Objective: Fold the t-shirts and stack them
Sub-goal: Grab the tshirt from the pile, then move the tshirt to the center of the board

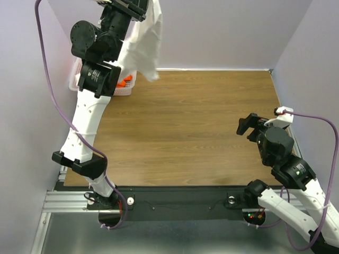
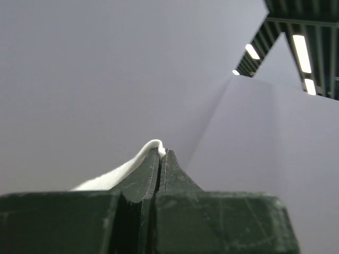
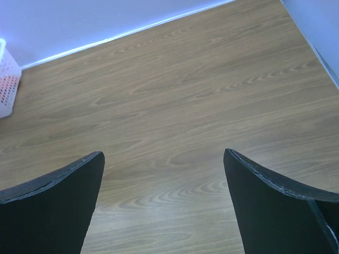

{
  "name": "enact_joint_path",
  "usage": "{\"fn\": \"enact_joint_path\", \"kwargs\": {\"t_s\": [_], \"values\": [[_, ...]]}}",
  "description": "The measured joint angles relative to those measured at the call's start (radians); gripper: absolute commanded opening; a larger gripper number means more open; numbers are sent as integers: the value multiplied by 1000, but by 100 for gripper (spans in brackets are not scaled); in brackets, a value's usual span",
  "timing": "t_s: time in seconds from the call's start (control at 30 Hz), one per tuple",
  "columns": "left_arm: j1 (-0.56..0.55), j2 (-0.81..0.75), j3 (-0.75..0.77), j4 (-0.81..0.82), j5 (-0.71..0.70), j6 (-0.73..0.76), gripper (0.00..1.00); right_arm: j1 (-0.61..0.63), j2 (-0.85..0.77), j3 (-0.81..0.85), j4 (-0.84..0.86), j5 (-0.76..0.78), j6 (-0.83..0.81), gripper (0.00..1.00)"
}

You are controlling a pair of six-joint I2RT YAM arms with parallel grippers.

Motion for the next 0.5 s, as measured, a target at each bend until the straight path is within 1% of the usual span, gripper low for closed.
{"fn": "enact_joint_path", "kwargs": {"t_s": [0.13,0.2,0.33,0.5], "values": [[-89,-5,22,33,35,18,0,0,0,0,0,-2,-9,100],[-115,4,22,32,51,18,0,0,-1,0,0,-3,-11,100],[-139,40,22,22,108,-7,0,0,-19,-1,1,-16,-12,100],[-142,71,5,-11,168,-33,0,0,-60,-7,9,-30,-13,100]]}}
